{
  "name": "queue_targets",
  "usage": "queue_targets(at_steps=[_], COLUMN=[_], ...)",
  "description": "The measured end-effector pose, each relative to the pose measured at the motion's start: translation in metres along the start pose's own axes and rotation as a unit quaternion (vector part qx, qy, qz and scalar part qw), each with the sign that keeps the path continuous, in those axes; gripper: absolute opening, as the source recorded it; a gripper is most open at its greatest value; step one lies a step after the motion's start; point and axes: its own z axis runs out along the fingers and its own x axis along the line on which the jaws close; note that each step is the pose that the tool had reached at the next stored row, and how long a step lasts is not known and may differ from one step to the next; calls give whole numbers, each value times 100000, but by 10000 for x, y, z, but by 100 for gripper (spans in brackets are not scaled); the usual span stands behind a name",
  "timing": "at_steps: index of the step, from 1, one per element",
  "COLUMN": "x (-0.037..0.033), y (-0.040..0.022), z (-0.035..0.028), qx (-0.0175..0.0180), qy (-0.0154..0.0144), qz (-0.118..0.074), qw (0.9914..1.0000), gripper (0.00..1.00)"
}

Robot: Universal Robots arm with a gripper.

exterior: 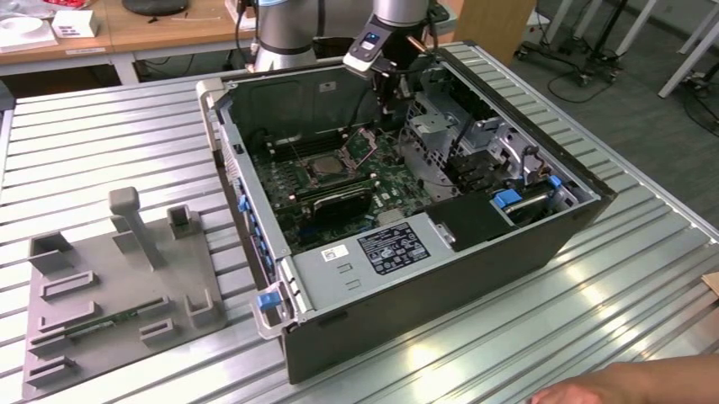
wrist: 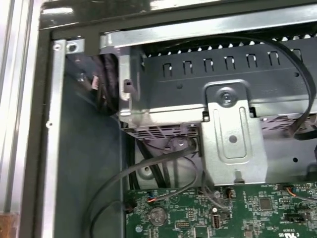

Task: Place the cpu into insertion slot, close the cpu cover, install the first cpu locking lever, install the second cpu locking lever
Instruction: 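Close the cpu cover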

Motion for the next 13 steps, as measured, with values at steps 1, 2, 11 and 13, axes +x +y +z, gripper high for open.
queue_targets(at_steps=[1, 2, 11, 13], x=[-16, -31, -104, -105], y=[1, 2, 3, 3], z=[9, 18, 130, 136], qx=[0, -1, 4, 5], qy=[17, 27, 49, 36], qz=[-1, 0, 4, 1], qw=[100000, 100000, 100000, 100000], gripper=[10, 10, 10, 10])
